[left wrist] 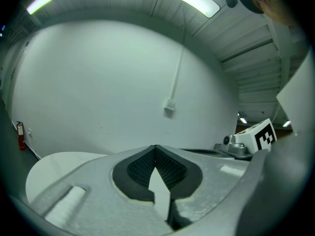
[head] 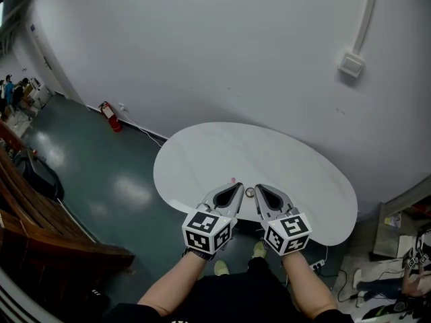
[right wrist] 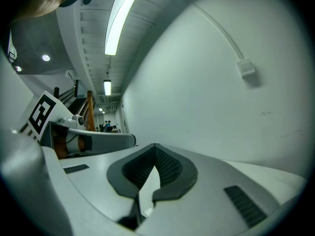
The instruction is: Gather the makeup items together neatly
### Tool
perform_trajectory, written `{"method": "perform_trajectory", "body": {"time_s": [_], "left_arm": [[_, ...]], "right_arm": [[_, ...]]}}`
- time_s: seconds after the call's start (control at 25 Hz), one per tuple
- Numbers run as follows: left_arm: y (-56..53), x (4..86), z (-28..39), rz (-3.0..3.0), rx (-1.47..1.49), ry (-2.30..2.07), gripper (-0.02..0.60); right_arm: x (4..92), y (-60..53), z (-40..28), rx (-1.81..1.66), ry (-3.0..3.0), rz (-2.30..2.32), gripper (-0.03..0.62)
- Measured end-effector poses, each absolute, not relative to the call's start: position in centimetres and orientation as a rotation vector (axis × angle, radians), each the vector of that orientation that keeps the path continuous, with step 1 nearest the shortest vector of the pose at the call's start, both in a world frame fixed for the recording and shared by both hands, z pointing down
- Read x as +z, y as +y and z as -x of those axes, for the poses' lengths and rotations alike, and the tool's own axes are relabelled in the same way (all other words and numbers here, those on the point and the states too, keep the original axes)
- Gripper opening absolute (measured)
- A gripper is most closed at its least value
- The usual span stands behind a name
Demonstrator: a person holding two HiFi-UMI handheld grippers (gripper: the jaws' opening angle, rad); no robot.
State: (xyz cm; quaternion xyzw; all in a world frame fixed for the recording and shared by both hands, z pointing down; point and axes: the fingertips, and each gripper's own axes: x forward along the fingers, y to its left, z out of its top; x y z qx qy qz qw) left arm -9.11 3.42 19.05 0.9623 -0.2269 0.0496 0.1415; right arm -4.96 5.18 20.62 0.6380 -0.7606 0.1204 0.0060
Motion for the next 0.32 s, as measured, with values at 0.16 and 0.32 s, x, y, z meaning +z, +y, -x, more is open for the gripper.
{"method": "perform_trajectory", "body": {"time_s": [0.16,0.32], "left_arm": [[3.31,19.18,8.97,-2.773,0.149,-0.653,0.009],[3.14,19.12,9.00,-2.775,0.147,-0.654,0.009]], "right_arm": [[20.58,5.06,4.94,0.379,-2.382,-1.991,0.012],[20.63,4.90,5.03,0.377,-2.383,-1.987,0.012]]}}
